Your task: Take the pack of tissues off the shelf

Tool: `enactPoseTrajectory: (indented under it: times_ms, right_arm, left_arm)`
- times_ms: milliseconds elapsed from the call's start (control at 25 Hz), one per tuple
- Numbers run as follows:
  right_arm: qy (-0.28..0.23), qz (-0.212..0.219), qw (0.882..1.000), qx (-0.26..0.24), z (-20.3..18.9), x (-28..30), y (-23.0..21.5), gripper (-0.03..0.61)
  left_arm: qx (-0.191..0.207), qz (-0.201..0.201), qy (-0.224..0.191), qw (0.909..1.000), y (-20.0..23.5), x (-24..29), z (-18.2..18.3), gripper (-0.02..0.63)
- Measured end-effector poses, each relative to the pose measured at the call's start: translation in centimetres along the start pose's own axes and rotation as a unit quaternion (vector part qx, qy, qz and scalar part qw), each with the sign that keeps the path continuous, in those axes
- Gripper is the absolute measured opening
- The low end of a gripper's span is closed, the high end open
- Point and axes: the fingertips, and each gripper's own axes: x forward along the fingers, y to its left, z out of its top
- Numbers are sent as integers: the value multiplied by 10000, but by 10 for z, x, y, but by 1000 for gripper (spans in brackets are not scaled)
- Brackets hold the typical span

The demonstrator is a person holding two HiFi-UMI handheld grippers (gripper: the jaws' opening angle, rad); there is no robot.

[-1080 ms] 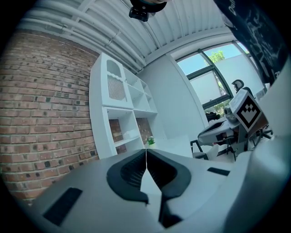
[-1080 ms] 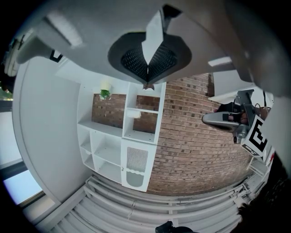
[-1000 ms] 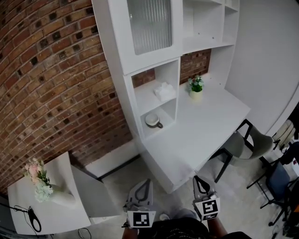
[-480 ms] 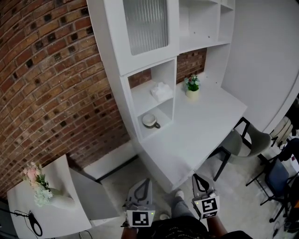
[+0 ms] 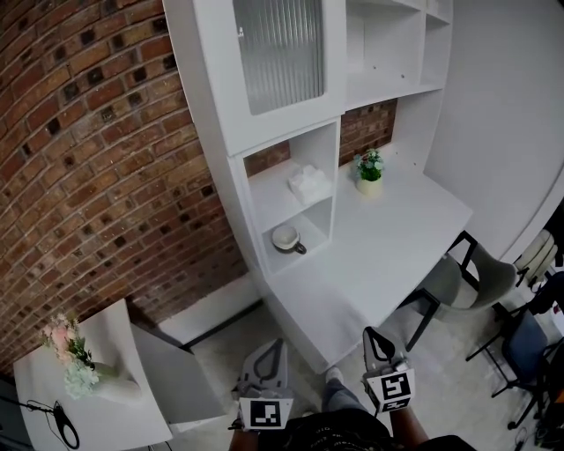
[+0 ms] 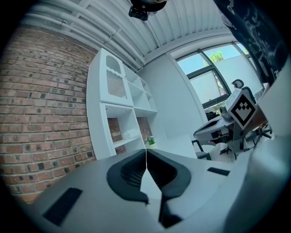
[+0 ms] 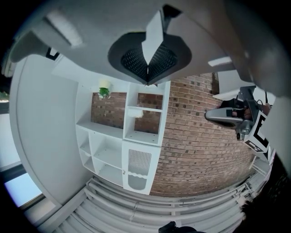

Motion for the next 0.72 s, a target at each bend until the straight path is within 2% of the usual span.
enactPoseTrajectory:
  times_ms: [320,520,720]
  right_arm:
    - [5,129,9999,-58,9,40,-21,5]
    - [-103,196,9997,118,18,66,-42,5]
    - [-142,422,9990,-51,24,94,-57,5]
  left_arm:
    - [-58,113,23,9999,11,41,1,11]
    - [-91,166,61,9998,12,71,1,11]
    - [-106,279,10,9996,14,101,7,11]
